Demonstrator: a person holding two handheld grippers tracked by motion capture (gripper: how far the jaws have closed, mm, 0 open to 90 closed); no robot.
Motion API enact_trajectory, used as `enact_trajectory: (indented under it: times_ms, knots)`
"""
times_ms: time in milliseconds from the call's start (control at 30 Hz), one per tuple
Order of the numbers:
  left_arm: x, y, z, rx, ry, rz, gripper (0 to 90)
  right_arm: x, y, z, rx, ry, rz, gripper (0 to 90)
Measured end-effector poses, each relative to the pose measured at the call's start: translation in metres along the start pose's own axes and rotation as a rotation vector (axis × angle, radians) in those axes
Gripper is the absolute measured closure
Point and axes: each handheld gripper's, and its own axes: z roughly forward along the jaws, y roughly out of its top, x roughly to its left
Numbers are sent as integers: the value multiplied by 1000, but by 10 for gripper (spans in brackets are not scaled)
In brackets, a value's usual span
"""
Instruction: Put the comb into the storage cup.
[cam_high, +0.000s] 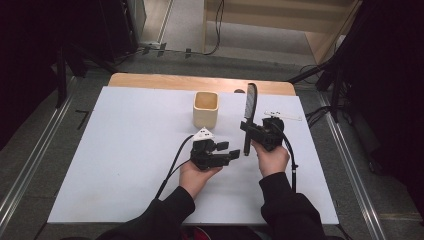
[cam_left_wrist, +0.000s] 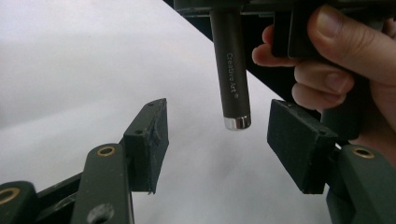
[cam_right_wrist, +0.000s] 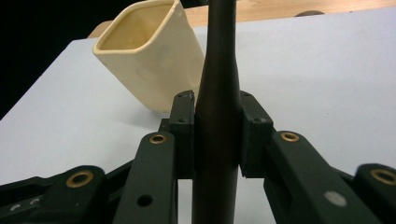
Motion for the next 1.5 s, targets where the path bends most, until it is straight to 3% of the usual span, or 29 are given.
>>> enact_trajectory:
  times_ms: [167,333,500,867,1133,1167,1333,1500]
  knots:
    - [3,2,-4,22,-1,-14,380,1,0,0,-4,2,-5,697]
    - [8,4,-8,79,-9,-18,357,2,0,-1,-7,6,-13,697]
    - [11,2,-16,137,-10,7,341,3,-1,0,-7,10,-21,697]
    - [18,3,-24,193,-23,-8,341,5,-2,2,0,19,-38,697]
    - [22,5,-35,248,-14,33,339,7,-3,2,-3,30,-52,697]
    - [23,5,-36,265,-23,29,306,8,-3,2,-4,31,-54,697]
    - [22,5,-42,282,-8,64,302,8,-4,2,-11,33,-67,697]
    - [24,7,-51,291,-3,74,288,9,-4,0,-31,32,-73,697]
